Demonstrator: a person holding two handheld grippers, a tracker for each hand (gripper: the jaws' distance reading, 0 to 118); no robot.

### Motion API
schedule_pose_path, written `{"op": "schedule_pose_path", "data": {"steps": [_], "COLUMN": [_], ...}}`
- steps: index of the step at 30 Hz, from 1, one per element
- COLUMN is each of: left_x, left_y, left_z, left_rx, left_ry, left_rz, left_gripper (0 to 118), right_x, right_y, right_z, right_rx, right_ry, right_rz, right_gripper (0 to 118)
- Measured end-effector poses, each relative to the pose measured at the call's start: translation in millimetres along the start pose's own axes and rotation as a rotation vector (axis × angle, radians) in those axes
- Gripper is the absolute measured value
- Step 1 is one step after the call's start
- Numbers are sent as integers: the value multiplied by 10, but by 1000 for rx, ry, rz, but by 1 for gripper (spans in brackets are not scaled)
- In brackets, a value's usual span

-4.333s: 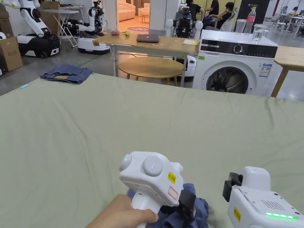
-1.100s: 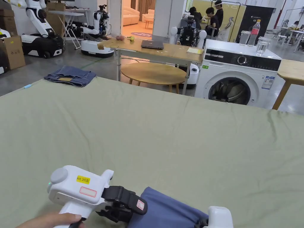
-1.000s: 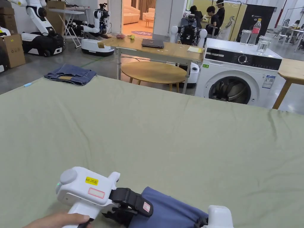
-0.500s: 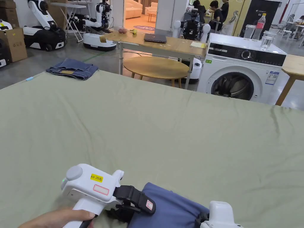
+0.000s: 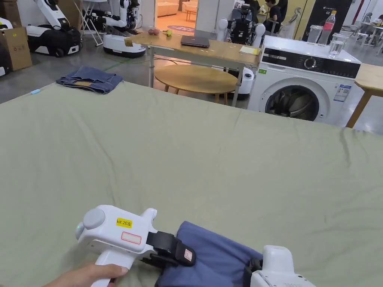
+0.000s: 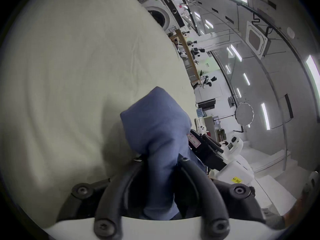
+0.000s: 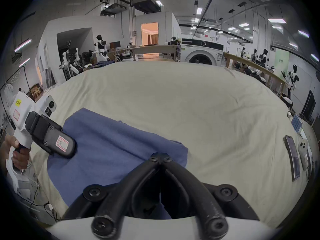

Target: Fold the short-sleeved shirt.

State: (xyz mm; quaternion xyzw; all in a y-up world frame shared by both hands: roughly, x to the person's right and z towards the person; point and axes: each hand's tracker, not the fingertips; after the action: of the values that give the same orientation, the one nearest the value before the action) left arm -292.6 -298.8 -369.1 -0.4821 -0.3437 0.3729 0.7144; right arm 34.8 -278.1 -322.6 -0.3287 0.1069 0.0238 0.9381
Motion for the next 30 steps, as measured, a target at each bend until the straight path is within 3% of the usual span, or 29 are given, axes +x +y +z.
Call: {"op": "schedule_pose_path", "data": {"steps": [8, 15, 26, 30], "left_x": [187, 319, 162, -131], "left_y": [132, 242, 541, 717], "left_z": [291, 1213, 3251, 3780], "left_rx": [40, 81, 175, 186], "left_ry": [-6, 89, 455, 627], "left_rz": [-39, -68, -23, 60], "left_gripper": [18, 18, 18, 18], "right_x": [64, 61, -290, -339], "right_y": [296, 718, 924, 857], "right_z": [195, 243, 161, 90], "right_rx": [167, 302, 344, 321], "right_ry": [-18, -30, 3, 4], "right_rz": [-3, -4, 25, 30], "right_gripper": [0, 0, 0, 0]}}
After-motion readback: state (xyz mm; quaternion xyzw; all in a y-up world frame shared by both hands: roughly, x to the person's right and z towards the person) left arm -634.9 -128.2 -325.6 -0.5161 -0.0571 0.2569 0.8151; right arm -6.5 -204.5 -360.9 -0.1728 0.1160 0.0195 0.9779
